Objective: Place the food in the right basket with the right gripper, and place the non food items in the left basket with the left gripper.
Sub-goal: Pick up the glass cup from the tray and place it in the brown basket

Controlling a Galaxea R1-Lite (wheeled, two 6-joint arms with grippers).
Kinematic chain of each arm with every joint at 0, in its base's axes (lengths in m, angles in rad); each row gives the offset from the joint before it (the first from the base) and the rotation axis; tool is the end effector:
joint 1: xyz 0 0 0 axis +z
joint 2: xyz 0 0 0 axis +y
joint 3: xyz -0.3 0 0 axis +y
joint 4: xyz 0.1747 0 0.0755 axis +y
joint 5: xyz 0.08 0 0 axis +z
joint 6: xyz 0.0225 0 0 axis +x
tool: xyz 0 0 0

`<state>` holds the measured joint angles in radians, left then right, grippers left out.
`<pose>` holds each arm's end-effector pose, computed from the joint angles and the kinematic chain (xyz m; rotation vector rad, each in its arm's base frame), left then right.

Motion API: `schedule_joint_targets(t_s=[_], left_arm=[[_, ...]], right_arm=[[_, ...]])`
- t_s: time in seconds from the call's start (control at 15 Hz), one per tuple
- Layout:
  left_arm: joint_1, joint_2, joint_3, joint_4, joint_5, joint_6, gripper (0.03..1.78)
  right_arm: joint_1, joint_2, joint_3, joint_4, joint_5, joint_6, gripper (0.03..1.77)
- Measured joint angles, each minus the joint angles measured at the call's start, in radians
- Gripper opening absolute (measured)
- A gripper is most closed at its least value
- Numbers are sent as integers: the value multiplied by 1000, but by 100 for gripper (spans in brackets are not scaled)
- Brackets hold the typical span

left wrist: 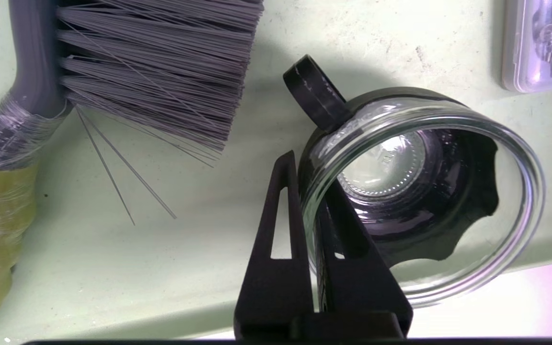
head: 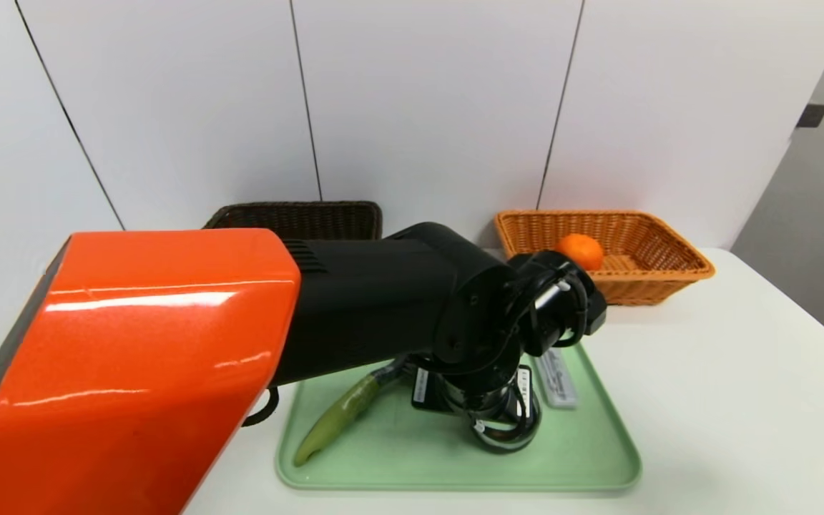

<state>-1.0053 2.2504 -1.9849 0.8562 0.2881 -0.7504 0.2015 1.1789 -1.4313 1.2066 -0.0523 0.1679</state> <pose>0.2310 -0.3521 0.1689 0.0160 1.0594 -0.2543 0.0933 0.0179 0.3104 0.0340 0.9550 0.0577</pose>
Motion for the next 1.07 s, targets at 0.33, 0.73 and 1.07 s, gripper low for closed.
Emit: schedule_joint_targets(t_s=[0.33,0.73,1.07], left_arm=[[-1,-79,0,1,-4,9,11],[40,-286,0,5,-109,14,11],[264,-440,0,-10,-113,146,11]], right_arm=[[3,-4,4,0,2,0,169],[3,-11,3,1,2,1,169],[5,-25,12,2,2,0,169]])
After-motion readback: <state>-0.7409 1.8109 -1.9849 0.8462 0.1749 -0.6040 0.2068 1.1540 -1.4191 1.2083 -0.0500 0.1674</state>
